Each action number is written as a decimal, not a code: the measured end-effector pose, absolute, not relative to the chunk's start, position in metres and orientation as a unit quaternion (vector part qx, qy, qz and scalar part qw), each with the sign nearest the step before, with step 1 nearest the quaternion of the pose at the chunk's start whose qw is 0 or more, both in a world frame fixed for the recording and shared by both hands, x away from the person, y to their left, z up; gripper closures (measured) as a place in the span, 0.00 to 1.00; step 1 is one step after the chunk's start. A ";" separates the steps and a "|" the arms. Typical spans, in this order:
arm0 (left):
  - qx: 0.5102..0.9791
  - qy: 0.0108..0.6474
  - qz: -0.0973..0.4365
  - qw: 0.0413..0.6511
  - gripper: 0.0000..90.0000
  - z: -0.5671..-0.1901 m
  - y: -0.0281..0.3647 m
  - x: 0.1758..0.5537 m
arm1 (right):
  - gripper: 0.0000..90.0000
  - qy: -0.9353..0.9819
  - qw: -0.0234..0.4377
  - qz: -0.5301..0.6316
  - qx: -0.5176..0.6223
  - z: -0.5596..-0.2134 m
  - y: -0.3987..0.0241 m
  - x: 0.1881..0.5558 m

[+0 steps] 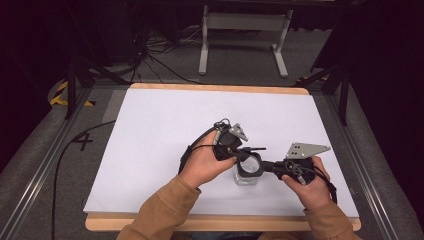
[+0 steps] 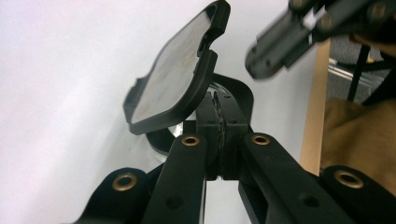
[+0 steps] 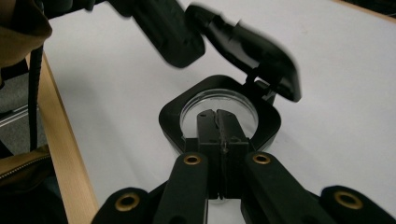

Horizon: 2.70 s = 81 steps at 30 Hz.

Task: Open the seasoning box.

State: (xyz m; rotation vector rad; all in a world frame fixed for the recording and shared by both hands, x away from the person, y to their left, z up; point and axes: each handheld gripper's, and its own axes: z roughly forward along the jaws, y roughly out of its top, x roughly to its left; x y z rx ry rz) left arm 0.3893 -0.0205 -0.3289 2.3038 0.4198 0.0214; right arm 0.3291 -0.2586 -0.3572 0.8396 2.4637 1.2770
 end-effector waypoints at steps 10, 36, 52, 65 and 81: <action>0.884 0.182 0.021 0.431 1.00 -0.325 -0.017 0.396 | 1.00 0.853 0.104 0.420 0.291 -0.370 -0.254 0.329; 0.831 0.239 0.067 0.498 1.00 -0.333 -0.005 0.419 | 1.00 0.847 0.114 0.433 0.286 -0.374 -0.256 0.326; 0.828 0.238 0.072 0.502 1.00 -0.335 -0.006 0.419 | 1.00 0.845 0.122 0.435 0.286 -0.375 -0.254 0.324; 0.845 0.218 0.064 0.483 0.91 -0.323 0.004 0.405 | 1.00 0.846 0.143 0.427 0.286 -0.363 -0.257 0.325; 0.863 0.264 0.069 0.426 0.75 -0.320 0.049 0.399 | 0.93 0.831 0.154 0.437 0.309 -0.340 -0.285 0.341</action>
